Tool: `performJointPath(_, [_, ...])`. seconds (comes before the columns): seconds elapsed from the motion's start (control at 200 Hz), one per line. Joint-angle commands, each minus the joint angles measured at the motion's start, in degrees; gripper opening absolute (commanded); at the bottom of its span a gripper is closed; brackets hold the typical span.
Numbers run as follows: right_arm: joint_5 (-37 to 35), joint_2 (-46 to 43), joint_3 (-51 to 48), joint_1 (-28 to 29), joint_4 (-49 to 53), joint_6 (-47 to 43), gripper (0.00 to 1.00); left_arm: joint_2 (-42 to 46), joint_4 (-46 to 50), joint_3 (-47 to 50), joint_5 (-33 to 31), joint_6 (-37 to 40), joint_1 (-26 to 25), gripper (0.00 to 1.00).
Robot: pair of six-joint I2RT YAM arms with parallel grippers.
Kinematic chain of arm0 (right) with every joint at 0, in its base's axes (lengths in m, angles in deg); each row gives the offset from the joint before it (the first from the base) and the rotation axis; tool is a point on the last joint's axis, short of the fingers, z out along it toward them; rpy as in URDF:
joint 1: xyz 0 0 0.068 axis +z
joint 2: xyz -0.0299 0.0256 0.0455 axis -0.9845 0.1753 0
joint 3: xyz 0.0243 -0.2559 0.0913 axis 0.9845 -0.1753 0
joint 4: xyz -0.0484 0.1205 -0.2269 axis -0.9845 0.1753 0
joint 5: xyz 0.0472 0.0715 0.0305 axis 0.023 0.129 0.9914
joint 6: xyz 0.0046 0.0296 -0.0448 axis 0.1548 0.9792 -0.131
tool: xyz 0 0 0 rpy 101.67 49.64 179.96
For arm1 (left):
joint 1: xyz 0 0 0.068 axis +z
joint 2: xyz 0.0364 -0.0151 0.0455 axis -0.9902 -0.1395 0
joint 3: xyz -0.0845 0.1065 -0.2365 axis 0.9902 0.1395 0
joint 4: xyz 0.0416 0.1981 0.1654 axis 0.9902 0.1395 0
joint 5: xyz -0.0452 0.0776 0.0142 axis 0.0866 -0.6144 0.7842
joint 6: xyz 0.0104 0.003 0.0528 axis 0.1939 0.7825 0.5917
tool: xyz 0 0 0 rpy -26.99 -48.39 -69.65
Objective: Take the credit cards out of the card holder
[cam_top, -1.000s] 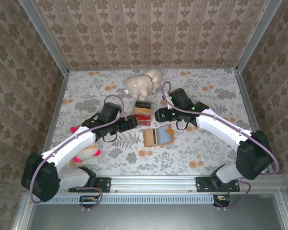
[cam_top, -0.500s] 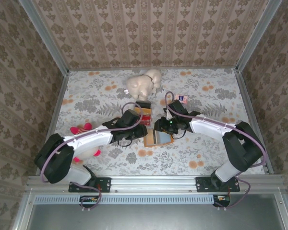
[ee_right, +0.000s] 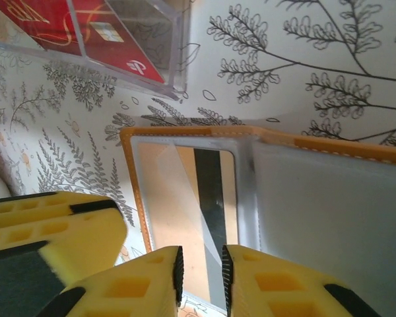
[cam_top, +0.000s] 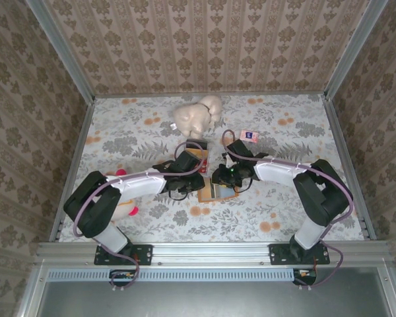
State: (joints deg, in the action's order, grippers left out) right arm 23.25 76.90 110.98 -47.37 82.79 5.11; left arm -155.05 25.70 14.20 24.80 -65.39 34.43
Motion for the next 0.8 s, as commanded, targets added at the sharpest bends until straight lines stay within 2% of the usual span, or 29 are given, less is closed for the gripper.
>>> performJointPath(0.0, [1.7,1.5,2.0,0.3,2.3,-1.3,0.23,-1.5,-0.7,-1.3,0.7,-0.1,-0.1,0.18])
performJointPath(0.31, [0.0,3.8,3.7,0.9,6.1,-3.9,0.22,-2.3,1.0,-1.5,0.0,0.2,0.1,0.16])
performJointPath(0.795, [-0.2,5.7,3.4,1.5,5.6,-5.7,0.24,-2.7,1.4,-0.3,0.0,-2.3,0.0,0.16])
